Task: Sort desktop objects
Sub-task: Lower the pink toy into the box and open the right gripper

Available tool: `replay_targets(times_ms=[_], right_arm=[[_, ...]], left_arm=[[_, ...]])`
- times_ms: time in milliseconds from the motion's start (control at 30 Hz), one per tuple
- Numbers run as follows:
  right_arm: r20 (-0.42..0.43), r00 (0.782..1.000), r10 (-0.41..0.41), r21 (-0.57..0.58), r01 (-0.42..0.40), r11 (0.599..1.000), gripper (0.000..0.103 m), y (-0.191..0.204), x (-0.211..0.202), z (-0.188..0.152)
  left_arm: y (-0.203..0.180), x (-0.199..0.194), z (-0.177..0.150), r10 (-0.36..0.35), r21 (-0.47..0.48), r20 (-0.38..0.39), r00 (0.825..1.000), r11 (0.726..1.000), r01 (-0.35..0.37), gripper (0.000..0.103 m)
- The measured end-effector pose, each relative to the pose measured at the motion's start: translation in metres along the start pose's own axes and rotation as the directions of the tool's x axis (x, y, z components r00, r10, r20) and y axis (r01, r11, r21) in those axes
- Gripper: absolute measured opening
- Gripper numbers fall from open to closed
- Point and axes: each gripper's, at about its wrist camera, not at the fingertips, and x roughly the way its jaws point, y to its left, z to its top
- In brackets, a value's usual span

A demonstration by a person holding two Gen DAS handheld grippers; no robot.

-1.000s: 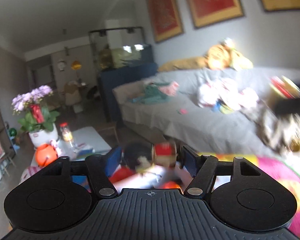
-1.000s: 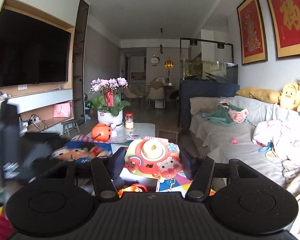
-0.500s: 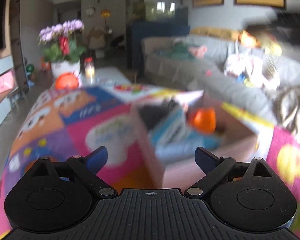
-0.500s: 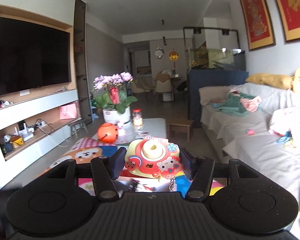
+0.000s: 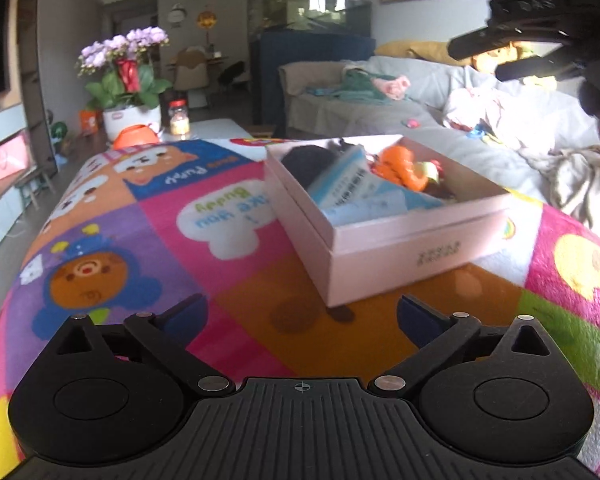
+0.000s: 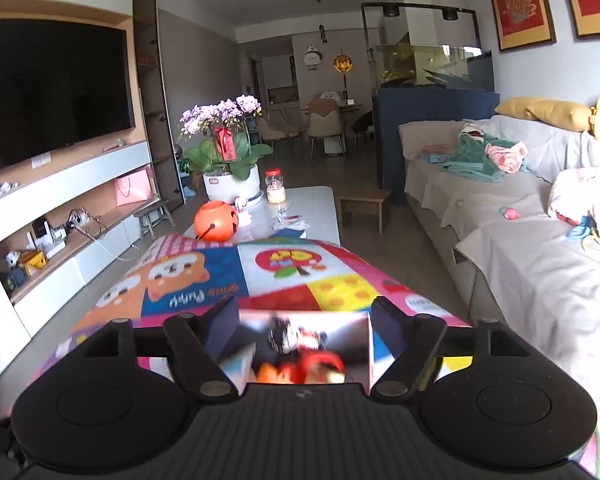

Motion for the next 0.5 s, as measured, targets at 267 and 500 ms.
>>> replay_targets(times_ms=[267,500], right_arm=[[-0.073,0.997,0.023,0.015,-0.022,1.000,0.097,0.005,-0.042,-0.084],[-0.231,0.973,-0.015,-0.030,0.008,1.000,0.103,0.023,-0.027,-0.151]], left_arm=[[-0.022,-0.009,-0.016,0.019,-0.032,-0.016,1.000,0.999,-0.019,0.103],[-0.033,0.003,-0.026,0.083,-0.059,-0.078,0.993,0.994,-0.088,0.103]])
